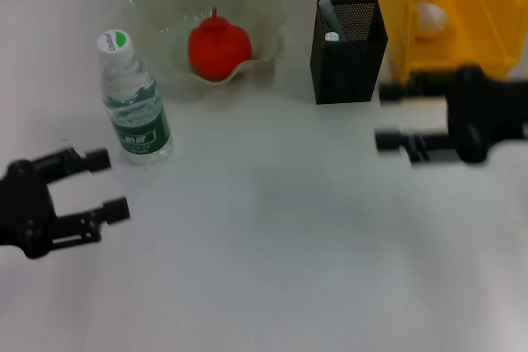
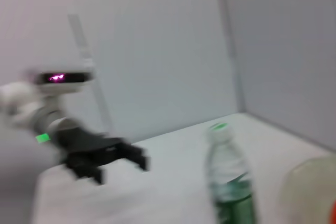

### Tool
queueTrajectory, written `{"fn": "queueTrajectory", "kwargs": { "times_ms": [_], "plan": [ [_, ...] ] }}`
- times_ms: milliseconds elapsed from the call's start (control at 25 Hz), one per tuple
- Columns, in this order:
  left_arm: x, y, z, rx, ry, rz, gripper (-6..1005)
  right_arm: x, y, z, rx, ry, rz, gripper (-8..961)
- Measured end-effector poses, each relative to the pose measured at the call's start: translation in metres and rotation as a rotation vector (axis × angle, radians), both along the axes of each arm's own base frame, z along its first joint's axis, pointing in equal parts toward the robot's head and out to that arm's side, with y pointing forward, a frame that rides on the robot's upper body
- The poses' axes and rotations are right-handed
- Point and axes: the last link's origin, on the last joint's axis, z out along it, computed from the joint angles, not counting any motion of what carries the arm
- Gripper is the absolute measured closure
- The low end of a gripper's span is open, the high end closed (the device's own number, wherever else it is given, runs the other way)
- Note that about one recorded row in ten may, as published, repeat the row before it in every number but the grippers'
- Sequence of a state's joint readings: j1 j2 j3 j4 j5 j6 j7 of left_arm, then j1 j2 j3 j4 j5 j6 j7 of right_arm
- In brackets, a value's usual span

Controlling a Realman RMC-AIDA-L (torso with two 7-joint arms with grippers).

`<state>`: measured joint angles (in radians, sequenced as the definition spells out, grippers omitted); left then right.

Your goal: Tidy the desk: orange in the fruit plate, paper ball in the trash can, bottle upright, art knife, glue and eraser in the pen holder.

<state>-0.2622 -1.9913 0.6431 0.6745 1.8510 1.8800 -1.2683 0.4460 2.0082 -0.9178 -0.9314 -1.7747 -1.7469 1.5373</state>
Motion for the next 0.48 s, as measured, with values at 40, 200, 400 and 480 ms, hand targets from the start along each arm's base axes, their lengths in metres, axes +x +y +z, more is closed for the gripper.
{"fn": "queueTrajectory", "kwargs": {
  "times_ms": [40, 200, 400, 480],
  "plan": [
    [0.001, 0.001, -0.002, -0.042, 0.006, 0.012, 186, 0.007, -0.005, 0.000, -0.026, -0.002, 0.005, 275],
    [0.004, 0.001, -0.007, -0.127, 0.018, 0.027, 186, 0.025, -0.020, -0.007, -0.094, -0.003, -0.005, 245],
    [0.006, 0.004, -0.010, -0.163, 0.038, 0.029, 186, 0.037, -0.031, -0.013, -0.109, -0.025, -0.003, 152],
    [0.007, 0.006, -0.012, -0.176, 0.055, 0.020, 186, 0.040, -0.034, -0.016, -0.108, -0.025, -0.005, 115]
  ]
}}
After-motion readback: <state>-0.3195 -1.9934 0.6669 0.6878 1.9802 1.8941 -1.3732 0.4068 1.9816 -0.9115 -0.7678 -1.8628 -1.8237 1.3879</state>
